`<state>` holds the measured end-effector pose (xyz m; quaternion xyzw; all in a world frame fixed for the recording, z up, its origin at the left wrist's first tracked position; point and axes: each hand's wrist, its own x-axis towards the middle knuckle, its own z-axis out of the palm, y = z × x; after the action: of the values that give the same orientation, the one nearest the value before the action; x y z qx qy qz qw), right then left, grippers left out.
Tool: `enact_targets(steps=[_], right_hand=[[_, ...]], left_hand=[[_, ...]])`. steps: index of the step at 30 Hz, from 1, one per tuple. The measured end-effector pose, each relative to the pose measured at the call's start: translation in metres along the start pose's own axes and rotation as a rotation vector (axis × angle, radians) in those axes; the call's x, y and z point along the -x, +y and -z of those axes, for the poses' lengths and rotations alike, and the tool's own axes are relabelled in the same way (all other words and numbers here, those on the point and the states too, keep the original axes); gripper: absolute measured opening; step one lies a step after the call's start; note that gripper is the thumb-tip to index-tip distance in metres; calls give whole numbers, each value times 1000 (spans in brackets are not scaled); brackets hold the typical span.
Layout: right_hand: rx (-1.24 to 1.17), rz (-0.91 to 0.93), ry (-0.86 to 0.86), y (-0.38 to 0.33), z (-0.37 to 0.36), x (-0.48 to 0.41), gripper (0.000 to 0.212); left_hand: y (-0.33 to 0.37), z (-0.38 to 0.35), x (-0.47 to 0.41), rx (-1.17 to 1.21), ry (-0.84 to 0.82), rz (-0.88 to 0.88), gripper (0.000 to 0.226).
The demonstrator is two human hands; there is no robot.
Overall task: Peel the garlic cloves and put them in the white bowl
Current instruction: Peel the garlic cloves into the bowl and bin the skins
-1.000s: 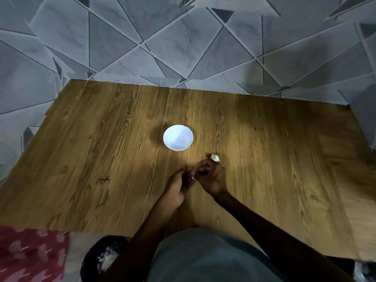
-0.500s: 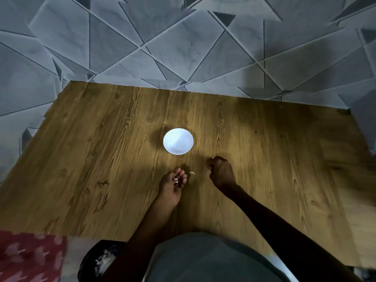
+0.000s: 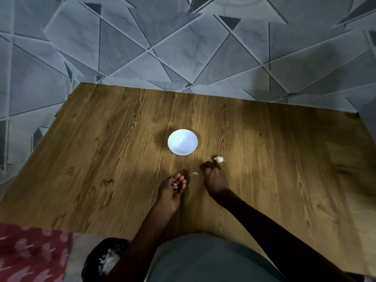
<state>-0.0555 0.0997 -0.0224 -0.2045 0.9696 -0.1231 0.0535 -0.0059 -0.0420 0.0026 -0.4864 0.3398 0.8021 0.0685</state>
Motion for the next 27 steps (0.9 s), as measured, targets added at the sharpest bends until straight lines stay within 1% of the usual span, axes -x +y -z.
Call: enact_targets(steps=[2, 5, 8, 12, 15, 18, 20, 22, 23, 24, 25, 26, 27], right_hand=[[23, 20, -15, -1, 1, 1, 19], [-8, 36, -12, 2, 3, -1, 17], [-18, 43, -33, 1, 8, -8, 32], [-49, 2, -46, -3, 15, -14, 39], [-16, 68, -8, -1, 7, -7, 56], [28, 112, -13, 1, 2, 1, 68], [39, 136, -14, 4, 2, 4, 81], [-46, 130, -44, 12, 0, 15, 87], [-138, 83, -51, 16, -1, 23, 83], [-255, 15, -70, 16, 5, 31, 73], [-384, -72, -63, 15, 9, 37, 57], [-506, -152, -15, 13, 16, 42, 36], [-603, -197, 43, 8, 22, 46, 24]], left_hand=[[-1, 1, 2, 3, -5, -4, 26], [-3, 2, 6, 2, -12, -6, 25], [-6, 2, 9, 5, -20, 3, 24], [-11, -1, 12, 7, -13, 13, 25], [-12, -1, 14, 6, -10, 22, 24], [-12, 0, 16, 1, -6, 18, 25], [-14, 1, 17, -1, 1, 6, 25], [-17, 1, 18, -2, 10, 8, 26], [-20, 1, 18, -1, 13, 16, 26], [-22, 1, 18, 1, 16, 25, 25], [-24, 0, 19, 1, 16, 34, 23], [-27, 0, 20, 3, 17, 45, 22], [-30, -2, 20, 9, 15, 60, 23]])
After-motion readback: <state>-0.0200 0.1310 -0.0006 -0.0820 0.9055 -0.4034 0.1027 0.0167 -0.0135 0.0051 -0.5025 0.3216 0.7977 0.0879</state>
